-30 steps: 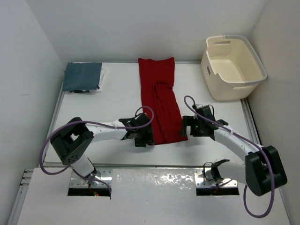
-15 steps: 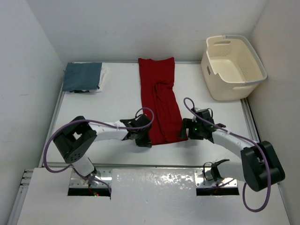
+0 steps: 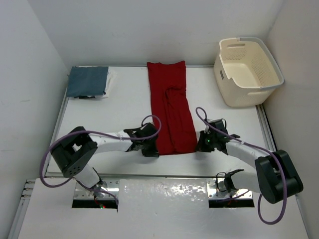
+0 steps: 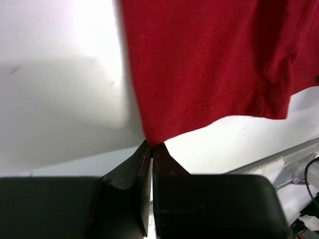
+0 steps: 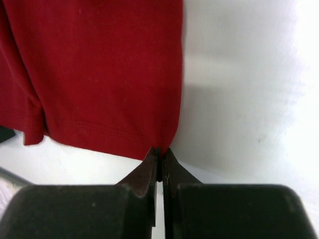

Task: Fold and stack the t-shirts
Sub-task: Grab the bottom of the folded rectangular tshirt with both arms, then fold the folded rectangular tshirt in 1/3 of the way

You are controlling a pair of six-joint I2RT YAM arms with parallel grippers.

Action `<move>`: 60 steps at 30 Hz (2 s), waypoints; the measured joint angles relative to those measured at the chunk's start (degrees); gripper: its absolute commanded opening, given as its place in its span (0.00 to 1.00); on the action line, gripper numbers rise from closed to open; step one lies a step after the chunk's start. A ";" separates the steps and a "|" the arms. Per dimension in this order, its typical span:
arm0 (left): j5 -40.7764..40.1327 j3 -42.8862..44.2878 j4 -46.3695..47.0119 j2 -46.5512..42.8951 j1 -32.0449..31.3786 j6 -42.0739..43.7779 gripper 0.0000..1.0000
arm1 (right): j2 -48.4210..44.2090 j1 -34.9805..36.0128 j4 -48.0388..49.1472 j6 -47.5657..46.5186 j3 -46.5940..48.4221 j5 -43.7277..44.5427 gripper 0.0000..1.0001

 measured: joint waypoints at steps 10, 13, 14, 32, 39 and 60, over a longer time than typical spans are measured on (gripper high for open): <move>0.72 -3.74 0.00 -8.96 -4.94 -0.92 0.00 | -11.52 0.00 -9.73 -1.57 -2.67 -6.80 0.00; 1.60 -3.82 -0.42 -9.25 -6.49 -1.33 0.00 | -14.67 0.09 -13.66 -1.92 -2.67 -8.46 0.00; 1.55 -3.76 -0.85 -9.29 -6.62 -1.31 0.00 | -15.45 0.09 -14.75 -1.92 -2.67 -8.68 0.00; -5.46 16.41 -5.97 -3.98 8.13 6.97 0.00 | 3.06 -0.28 -14.67 -2.43 22.99 -0.35 0.00; -4.59 28.11 -4.94 3.80 15.56 11.67 0.00 | 17.88 -1.44 -11.72 -4.13 39.10 2.67 0.00; 1.11 55.32 -8.02 30.71 26.62 21.79 0.00 | 46.05 -4.42 -10.97 -6.23 69.00 6.88 0.02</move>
